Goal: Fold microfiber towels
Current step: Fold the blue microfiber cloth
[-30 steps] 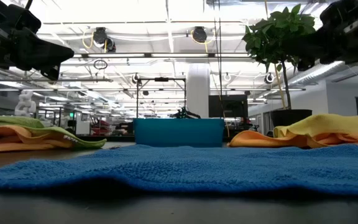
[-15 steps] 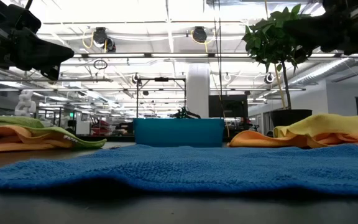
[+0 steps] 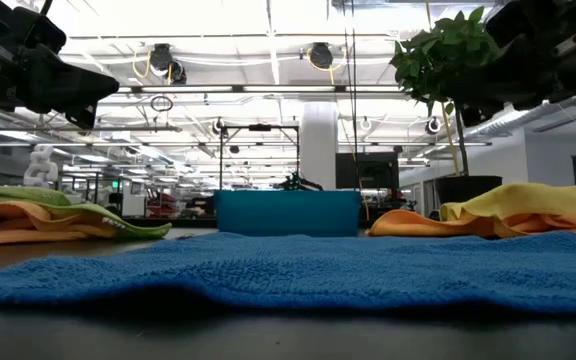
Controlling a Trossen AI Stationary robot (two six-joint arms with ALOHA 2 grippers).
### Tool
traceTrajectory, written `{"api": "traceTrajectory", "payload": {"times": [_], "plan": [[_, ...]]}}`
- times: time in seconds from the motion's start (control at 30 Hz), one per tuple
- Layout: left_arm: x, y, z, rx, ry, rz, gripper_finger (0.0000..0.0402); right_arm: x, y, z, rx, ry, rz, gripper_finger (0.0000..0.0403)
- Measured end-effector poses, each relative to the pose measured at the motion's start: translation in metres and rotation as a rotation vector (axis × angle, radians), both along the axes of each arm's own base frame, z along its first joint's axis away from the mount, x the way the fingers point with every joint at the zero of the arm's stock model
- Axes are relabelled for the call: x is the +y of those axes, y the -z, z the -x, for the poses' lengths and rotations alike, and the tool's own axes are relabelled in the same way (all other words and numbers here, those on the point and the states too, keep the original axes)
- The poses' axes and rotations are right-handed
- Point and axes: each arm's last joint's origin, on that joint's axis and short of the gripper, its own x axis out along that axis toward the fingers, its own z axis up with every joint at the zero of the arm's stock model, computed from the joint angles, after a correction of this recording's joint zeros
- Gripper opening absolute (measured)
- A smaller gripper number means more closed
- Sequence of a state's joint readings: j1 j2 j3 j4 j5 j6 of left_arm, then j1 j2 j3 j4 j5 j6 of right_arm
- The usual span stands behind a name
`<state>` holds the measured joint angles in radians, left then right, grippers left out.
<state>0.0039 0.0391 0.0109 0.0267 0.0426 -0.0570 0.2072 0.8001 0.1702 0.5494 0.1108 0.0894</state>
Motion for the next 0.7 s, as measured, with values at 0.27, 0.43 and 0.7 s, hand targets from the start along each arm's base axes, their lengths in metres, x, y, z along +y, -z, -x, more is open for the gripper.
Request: {"api": "traceTrajectory", "payload": {"times": [0.27,0.43,0.7], "plan": [[0.0,0.0,0.0,0.0,0.0,0.0,0.0035,0.0,0.022,-0.003,0.194,0.032,-0.065,0.0115],[0.0,0.0,0.0,0.0,0.0,0.0,0.0035,0.0,0.038,-0.006,0.314,0.071,-0.136,0.0136],[0.0,0.0,0.0,0.0,0.0,0.0,0.0035,-0.002,0.059,-0.007,0.459,0.169,-0.169,0.0133]]}}
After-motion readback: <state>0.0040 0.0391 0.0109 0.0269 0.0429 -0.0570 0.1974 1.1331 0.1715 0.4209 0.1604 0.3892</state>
